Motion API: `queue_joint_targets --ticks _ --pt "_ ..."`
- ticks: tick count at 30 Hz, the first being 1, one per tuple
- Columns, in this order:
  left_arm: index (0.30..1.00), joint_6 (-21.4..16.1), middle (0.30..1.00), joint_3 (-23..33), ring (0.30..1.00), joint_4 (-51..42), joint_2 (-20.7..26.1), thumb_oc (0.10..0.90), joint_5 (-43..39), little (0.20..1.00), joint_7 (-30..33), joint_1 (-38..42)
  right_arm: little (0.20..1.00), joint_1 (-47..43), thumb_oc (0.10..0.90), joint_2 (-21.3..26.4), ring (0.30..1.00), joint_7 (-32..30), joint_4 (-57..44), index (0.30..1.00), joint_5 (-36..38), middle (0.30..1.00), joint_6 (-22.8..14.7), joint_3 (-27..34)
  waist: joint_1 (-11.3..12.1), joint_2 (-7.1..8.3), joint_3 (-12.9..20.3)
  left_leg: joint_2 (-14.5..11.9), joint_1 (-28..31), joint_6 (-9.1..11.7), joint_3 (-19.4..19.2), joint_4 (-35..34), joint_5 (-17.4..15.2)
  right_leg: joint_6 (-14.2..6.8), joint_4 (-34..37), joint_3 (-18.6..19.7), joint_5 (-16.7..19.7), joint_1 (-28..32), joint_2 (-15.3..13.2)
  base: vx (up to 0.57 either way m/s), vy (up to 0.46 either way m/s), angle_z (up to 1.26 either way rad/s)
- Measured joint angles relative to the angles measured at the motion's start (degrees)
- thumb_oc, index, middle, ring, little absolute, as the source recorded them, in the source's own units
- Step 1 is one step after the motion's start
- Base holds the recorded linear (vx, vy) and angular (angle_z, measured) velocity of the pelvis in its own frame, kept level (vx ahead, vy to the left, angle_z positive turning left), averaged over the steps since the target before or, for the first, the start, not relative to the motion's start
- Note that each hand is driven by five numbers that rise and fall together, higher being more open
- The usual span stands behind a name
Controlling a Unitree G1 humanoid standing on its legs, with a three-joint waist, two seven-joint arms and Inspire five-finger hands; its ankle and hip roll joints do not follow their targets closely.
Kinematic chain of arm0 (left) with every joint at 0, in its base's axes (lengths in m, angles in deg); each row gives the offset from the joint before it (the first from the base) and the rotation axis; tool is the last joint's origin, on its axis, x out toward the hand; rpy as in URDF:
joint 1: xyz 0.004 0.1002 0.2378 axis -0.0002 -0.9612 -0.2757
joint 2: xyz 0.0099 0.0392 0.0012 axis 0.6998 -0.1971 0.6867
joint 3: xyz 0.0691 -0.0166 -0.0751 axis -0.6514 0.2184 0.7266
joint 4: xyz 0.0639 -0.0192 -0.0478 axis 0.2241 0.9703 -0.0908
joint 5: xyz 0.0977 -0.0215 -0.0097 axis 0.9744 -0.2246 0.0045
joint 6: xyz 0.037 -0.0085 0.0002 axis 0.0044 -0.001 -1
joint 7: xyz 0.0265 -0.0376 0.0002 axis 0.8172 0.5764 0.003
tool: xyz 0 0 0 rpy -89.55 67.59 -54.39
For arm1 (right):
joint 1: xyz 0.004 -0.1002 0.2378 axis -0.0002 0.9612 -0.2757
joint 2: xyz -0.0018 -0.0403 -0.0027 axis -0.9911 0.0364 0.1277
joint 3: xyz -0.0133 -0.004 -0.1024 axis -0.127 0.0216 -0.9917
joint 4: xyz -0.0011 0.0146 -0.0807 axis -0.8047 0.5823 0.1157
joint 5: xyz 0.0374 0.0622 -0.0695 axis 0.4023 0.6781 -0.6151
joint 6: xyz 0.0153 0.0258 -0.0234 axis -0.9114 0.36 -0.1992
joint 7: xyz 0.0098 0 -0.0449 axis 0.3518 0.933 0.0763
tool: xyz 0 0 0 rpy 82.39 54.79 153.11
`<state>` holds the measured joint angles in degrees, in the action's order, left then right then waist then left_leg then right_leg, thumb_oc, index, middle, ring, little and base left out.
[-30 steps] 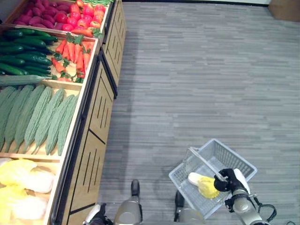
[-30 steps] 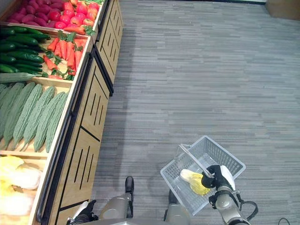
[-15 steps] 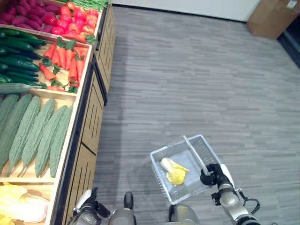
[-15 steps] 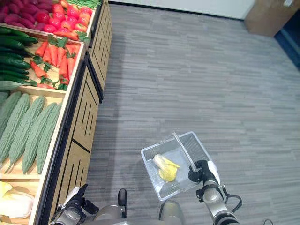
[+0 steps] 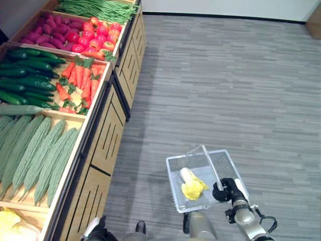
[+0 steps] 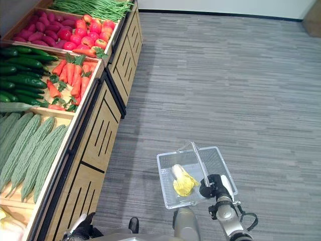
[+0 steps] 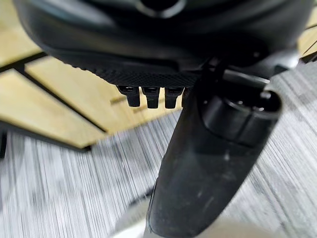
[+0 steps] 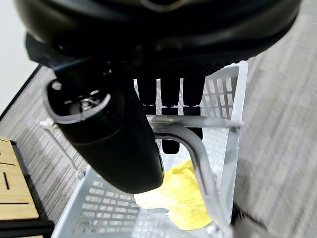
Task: Get the vegetables into the basket
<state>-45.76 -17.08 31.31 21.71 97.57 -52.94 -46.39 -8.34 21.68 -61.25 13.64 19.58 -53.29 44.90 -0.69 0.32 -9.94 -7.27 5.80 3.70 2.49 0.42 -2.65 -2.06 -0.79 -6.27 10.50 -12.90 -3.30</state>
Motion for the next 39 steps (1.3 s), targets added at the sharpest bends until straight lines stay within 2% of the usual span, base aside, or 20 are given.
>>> queue_joint_targets --ticks 7,9,11,13,15,16,19,21,22,23,25,27,28,30,32,33,34,35,36,39 --pt "1.0 0.06 1.0 1.06 1.0 -0.25 0.69 0.9 -1.08 1.0 0.42 2.35 0.3 1.13 0.4 4.32 0.3 -0.32 -1.82 0.3 0.05 0.3 -0.28 0.22 -0.64 -0.1 0.29 -3.32 -8.65 6.34 4.18 20.07 4.21 4.41 -0.79 -4.07 -6.2 4.76 3.48 0.26 -0.242 0.22" --pt "1.0 -0.01 1.0 1.08 1.0 -1.03 1.32 0.9 -1.2 1.0 0.57 2.75 0.3 2.08 0.4 4.22 0.3 -0.61 -1.83 0.3 0.12 0.3 -0.15 0.34 -0.4 1.27 -0.11 -2.99 -11.85 6.84 3.35 25.0 3.15 6.35 0.02 -4.42 -7.1 6.23 3.44 0.26 -0.115 0.26" --pt "1.0 -0.02 1.0 0.82 1.0 -1.68 1.29 0.9 -1.48 1.0 0.86 3.17 0.3 2.41 0.4 4.27 0.3 -0.86 -1.78 0.3 0.11 0.3 -0.05 0.97 -0.13 1.83 -0.54 -1.44 -12.82 6.07 2.27 22.54 0.43 6.46 1.02 -4.44 -7.03 7.17 2.92 0.19 -0.032 0.14" --pt "1.0 -0.02 1.0 0.77 1.0 -2.5 1.13 0.9 -1.56 1.0 1.2 3.59 0.3 2.46 0.4 4.01 0.3 -1.37 -1.69 0.3 0.11 0.3 -0.04 1.35 0.02 2.43 -0.86 1.23 -17.55 4.61 -1.04 12.48 -0.16 5.71 4.4 -4.91 -7.57 9.18 2.83 0.32 0.024 0.13" --pt "1.0 -0.05 1.0 0.64 1.0 -2.71 1.02 0.9 -1.57 1.0 1.38 4.2 0.3 1.82 0.4 3.79 0.3 -1.56 -1.47 0.3 0.1 0.3 -0.08 1.29 1.46 2.44 -2.31 1.83 -20.16 2.95 -1.95 1.67 3.39 4.68 5.76 -3.95 -7.19 10.65 3.36 0.45 0.111 -0.25" --pt "1.0 0.04 1.0 0.69 1.0 -2.97 0.73 0.9 -1.54 1.0 1.33 3.73 0.3 0.84 0.4 2.83 0.3 -1.97 0.34 0.3 0.1 0.3 -0.18 1.22 1.84 1.89 -3.13 0.61 -23.43 3.98 -1.8 -4.31 8.34 4.58 6.08 -3.32 -9.11 12.17 5.13 0.58 0.175 -0.47" --pt "1.0 0.12 1.0 1.13 1.0 -2.15 0.02 0.9 -1.49 1.0 1.31 3.05 0.3 1.65 0.4 2.03 0.3 -1.86 2.46 0.3 0.07 0.3 -0.16 1.11 3.51 1.52 -3.65 -0.03 -24.86 3.6 -2.22 -5.53 11.21 4.37 5.79 -0.56 -11.24 15.81 6.54 0.63 0.334 -0.59" --pt "1.0 0.59 1.0 1.36 1.0 -1.46 -0.72 0.9 -1.49 1.0 1.23 0.89 0.3 3.61 0.4 2.11 0.3 -1.51 2.57 0.3 -0.04 0.3 -0.2 1.28 3.93 1.26 -2.73 0.02 -23.4 0.9 -6.37 -3.55 13.04 3.27 5.68 1.79 -12.82 18.78 6.15 0.28 0.216 -0.69" --pt "1.0 0.61 1.0 1.12 1.0 -1.79 -1.19 0.9 -1.49 1.0 1.24 -0.58 0.3 4.87 0.4 2.78 0.3 -1.37 2.28 0.3 -0.07 0.3 -0.23 1.25 3.96 0.13 -1.55 -0.39 -22.11 -0.64 -6.57 -3.82 14.8 2.08 5.61 3.17 -13.88 19.7 6.5 0.22 0.18 -0.66" --pt "1.0 0.71 1.0 1.08 1.0 -1.69 -0.99 0.9 -1.47 1.0 1.23 -0.66 0.3 5.39 0.4 2.54 0.3 -1.33 2.42 0.3 -0.07 0.3 -0.13 1.34 3.57 0.71 -1.56 0.28 -21.45 -1.73 -6.86 -4.0 18.3 1.5 4.94 3.82 -14.82 20.38 5.61 0.34 0.3 -0.44" --pt "1.0 0.92 1.0 0.96 1.0 -2.29 0.06 0.9 -1.48 1.0 1.37 0.56 0.3 5.84 0.4 1.87 0.3 -1.18 1.78 0.3 -0.09 0.3 0.37 1.55 2.82 2.61 -1.37 3.58 -19.07 -5.06 -8.99 -4.88 16.36 -1.76 -3.33 4.03 -16.61 17.45 1.81 0.29 0.277 -0.13" --pt "1.0 0.83 1.0 0.93 1.0 -2.52 0.53 0.9 -1.48 1.0 1.36 1.36 0.3 5.77 0.4 1.69 0.3 -0.75 1.8 0.3 -0.1 0.3 0.55 1.6 2.9 2.99 -1.22 4.34 -17.37 -5.87 -9.67 -4.93 15.05 -2.97 -9.11 4.5 -17.81 15.89 0.46 0.15 0.178 -0.13" --pt "1.0 0.05 1.0 0.74 1.0 -2.84 1.96 0.9 -1.47 1.0 1.44 2.05 0.3 5.61 0.4 0.79 0.3 -0.67 1.48 0.3 -0.08 0.3 0.44 1.59 2.87 4.24 -0.18 5.83 -16.22 -7.09 -10.47 -4.06 12.66 -4.17 -17.83 4.58 -18.62 12.3 -1.44 0.17 0.237 -0.14" --pt "1.0 -0.29 1.0 0.13 1.0 -3.77 4.04 0.9 -1.47 1.0 1.45 3.11 0.3 4.24 0.4 -0.59 0.3 -0.67 1.42 0.3 0.07 0.3 0.28 1.53 3.18 6.28 0.82 8.05 -15.9 -8.44 -10.88 -2.6 9.98 -5.49 -25.86 4.74 -18.2 9.09 -3.37 0.23 0.277 -0.04" --pt "1.0 -0.14 1.0 -0.36 1.0 -3.75 4.34 0.9 -1.47 1.0 1.37 4.01 0.3 2.87 0.4 -0.87 0.3 -0.74 1.66 0.3 0.12 0.3 0.31 1.41 2.83 6.18 0.67 8.64 -15.27 -9.13 -10.66 -2.44 9.07 -6.29 -34.01 5.94 -15.88 5.18 -3.91 0.18 0.151 0.14" --pt "1.0 -0.12 1.0 -0.3 1.0 -3.73 4.48 0.9 -1.51 1.0 1.39 4.67 0.3 2.35 0.4 -1.01 0.3 -0.54 1.32 0.3 0.09 0.3 0.26 0.71 2.81 5.94 0.56 8.91 -14.23 -10.17 -9.52 -2.49 7.76 -6.74 -36.76 6.04 -18.35 2.57 -4.03 0.25 0.137 0.15" --pt "1.0 -0.06 1.0 -0.28 1.0 -3.66 4.53 0.9 -1.53 1.0 1.39 4.77 0.3 2.07 0.4 -1.09 0.3 -0.44 0.91 0.3 0.1 0.3 0.26 0.5 3.21 5.89 0.48 8.91 -13.59 -10.96 -9.19 -2.82 7.04 -6.47 -36.93 5.87 -19.04 1.41 -3.66 0.29 0.079 0.19" --pt "1.0 0.08 1.0 -0.18 1.0 -3.43 4.53 0.9 -1.53 1.0 1.38 4.77 0.3 1.67 0.4 -1.1 0.3 -0.39 0.47 0.3 0.08 0.3 0.12 0.09 3.0 5.73 0.38 8.89 -12.99 -10.26 -9.28 -2.97 7.75 -6.4 -36.6 5.75 -19.33 0.58 -3.62 0.32 0.04 0.24" --pt "1.0 0.19 1.0 -0.26 1.0 -2.56 4.28 0.9 -1.56 1.0 1.33 4.96 0.3 1.28 0.4 -1.1 0.3 -0.37 0.18 0.3 0.07 0.3 -0.51 -0.13 2.65 5.27 0.06 9.13 -11.78 -11.22 -7.56 -3.19 6.21 -6.35 -32.62 4.87 -19.56 -0.61 -3.2 0.31 -0.005 0.45" --pt "1.0 0.47 1.0 -0.15 1.0 -1.54 3.49 0.9 -1.64 1.0 1.32 5.26 0.3 1.05 0.4 -1.12 0.3 -0.33 -0.27 0.3 0.08 0.3 -0.91 -0.16 2.45 4.5 -0.47 9.22 -10.54 -10.96 -4.74 -3.41 5.24 -5.74 -19.22 4.49 -18.23 -3.13 -2.09 0.33 -0.077 0.46"
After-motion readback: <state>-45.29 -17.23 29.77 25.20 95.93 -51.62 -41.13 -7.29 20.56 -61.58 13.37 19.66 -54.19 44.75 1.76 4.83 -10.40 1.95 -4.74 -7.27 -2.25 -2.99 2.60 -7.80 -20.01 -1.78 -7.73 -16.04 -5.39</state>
